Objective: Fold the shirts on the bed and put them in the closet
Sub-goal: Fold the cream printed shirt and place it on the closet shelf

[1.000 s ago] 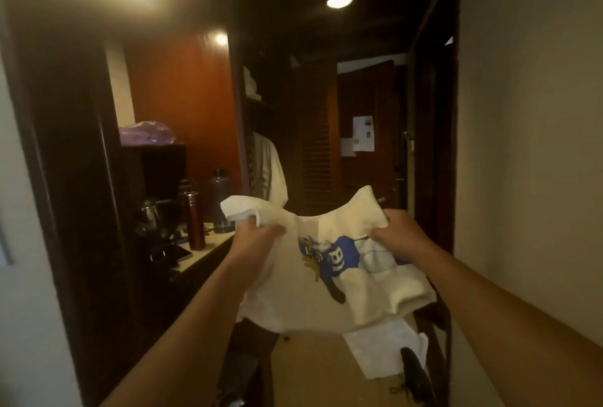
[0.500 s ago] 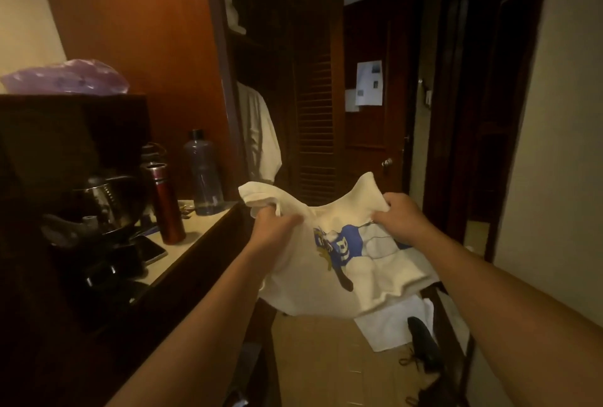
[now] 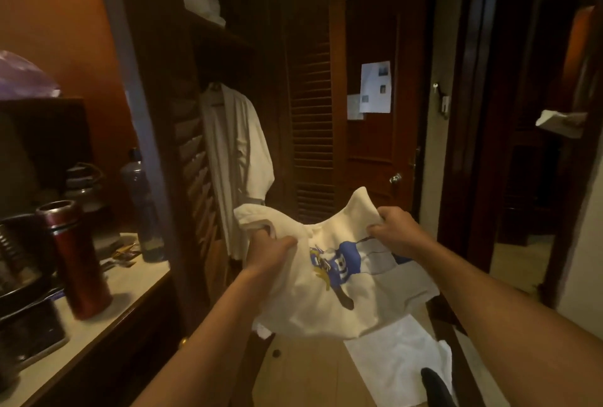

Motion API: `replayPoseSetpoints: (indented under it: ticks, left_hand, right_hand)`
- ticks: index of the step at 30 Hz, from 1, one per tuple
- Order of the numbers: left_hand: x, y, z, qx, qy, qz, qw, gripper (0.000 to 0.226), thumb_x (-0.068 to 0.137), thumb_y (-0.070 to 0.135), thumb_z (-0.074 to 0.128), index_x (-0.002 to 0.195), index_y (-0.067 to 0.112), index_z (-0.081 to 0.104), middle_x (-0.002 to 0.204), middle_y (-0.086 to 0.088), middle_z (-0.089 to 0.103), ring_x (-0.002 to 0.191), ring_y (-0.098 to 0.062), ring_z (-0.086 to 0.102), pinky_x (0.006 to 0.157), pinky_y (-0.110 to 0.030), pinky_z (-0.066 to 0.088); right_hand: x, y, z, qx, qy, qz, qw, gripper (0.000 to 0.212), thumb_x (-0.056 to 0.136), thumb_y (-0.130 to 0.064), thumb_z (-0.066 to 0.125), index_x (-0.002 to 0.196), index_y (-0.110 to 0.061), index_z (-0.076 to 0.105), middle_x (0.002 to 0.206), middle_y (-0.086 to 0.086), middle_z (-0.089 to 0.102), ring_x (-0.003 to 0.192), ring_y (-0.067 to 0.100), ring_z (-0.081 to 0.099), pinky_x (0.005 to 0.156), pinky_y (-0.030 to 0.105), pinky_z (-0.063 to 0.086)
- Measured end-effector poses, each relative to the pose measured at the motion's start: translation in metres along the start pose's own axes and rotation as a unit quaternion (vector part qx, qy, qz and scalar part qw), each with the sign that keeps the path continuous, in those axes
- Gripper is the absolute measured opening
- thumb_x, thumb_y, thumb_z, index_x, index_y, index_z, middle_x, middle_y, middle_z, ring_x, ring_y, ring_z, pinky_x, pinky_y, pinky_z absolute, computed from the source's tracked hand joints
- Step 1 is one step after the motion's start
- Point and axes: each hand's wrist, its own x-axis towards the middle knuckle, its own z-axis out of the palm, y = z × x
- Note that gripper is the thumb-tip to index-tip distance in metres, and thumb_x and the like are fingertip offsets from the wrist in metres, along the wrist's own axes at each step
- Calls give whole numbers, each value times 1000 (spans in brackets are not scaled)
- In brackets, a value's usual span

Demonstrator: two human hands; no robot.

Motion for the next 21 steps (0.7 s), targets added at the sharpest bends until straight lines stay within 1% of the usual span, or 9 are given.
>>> replayPoseSetpoints:
  ticks: [2, 4, 6, 8, 9, 11, 14, 18, 21]
  left_hand:
    - [30, 4, 14, -3, 20, -1, 1000, 38, 91, 11, 68, 123, 21, 49, 123, -7, 60, 107, -28, 59, 99, -41, 50]
    - [64, 5, 33, -2, 53, -12, 998, 46, 89, 11, 69, 131, 14, 52, 125, -10, 61, 108, -29, 60, 98, -41, 51]
    - [88, 5, 38, -3, 70, -22, 997, 59, 88, 13, 69, 142, 9, 48, 129, -12, 60, 114, -32, 60, 102, -45, 51]
    - [112, 4, 42, -5, 89, -31, 996, 66, 86, 14, 69, 146, 8, 43, 133, -12, 58, 117, -34, 59, 103, -46, 51]
    - [126, 2, 44, -5, 101, -38, 994, 66, 86, 15, 69, 146, 7, 43, 135, -12, 58, 119, -34, 59, 102, -43, 50]
    - [155, -4, 44, -4, 125, -51, 991, 61, 86, 13, 69, 142, 5, 47, 133, -13, 60, 116, -34, 61, 93, -38, 51]
    - [199, -18, 42, -3, 152, -61, 987, 63, 73, 19, 70, 133, 8, 53, 122, -14, 65, 103, -31, 66, 85, -37, 55]
    - [266, -46, 39, -13, 173, -79, 982, 37, 84, 3, 68, 120, 7, 60, 111, -12, 69, 96, -28, 67, 79, -33, 52]
    - [317, -65, 35, -14, 186, -86, 979, 28, 84, 0, 68, 111, 6, 64, 102, -10, 71, 90, -26, 68, 78, -32, 53]
  right_hand:
    - [39, 4, -1, 4, -20, -14, 1000, 35, 96, -18, 64, 131, -11, 59, 115, 5, 65, 103, 24, 64, 88, 41, 57]
    - [84, 11, 0, 5, -36, -30, 999, 37, 97, -18, 64, 132, -10, 59, 116, 5, 65, 104, 25, 64, 89, 41, 57]
    - [117, 13, 6, 11, -37, -42, 998, 38, 96, -18, 65, 133, -11, 59, 116, 5, 65, 103, 24, 64, 88, 40, 57]
    - [150, 14, 16, 16, -46, -56, 997, 39, 96, -19, 66, 133, -11, 59, 116, 3, 65, 102, 22, 63, 85, 37, 57]
    - [167, 15, 23, 19, -54, -63, 996, 39, 96, -19, 66, 133, -12, 59, 116, 3, 64, 102, 22, 63, 85, 37, 57]
    - [198, 17, 40, 25, -73, -75, 994, 38, 95, -19, 66, 132, -13, 60, 118, 2, 65, 103, 22, 63, 87, 39, 57]
    - [241, 20, 69, 34, -95, -84, 991, 39, 95, -20, 68, 132, -16, 60, 119, 2, 67, 103, 22, 65, 87, 39, 58]
    - [303, 22, 111, 28, -120, -100, 987, 39, 94, -20, 67, 132, -16, 62, 116, 1, 68, 102, 20, 65, 88, 42, 59]
    - [350, 22, 143, 29, -134, -98, 986, 38, 95, -20, 65, 132, -14, 62, 116, 2, 68, 101, 20, 65, 87, 40, 59]
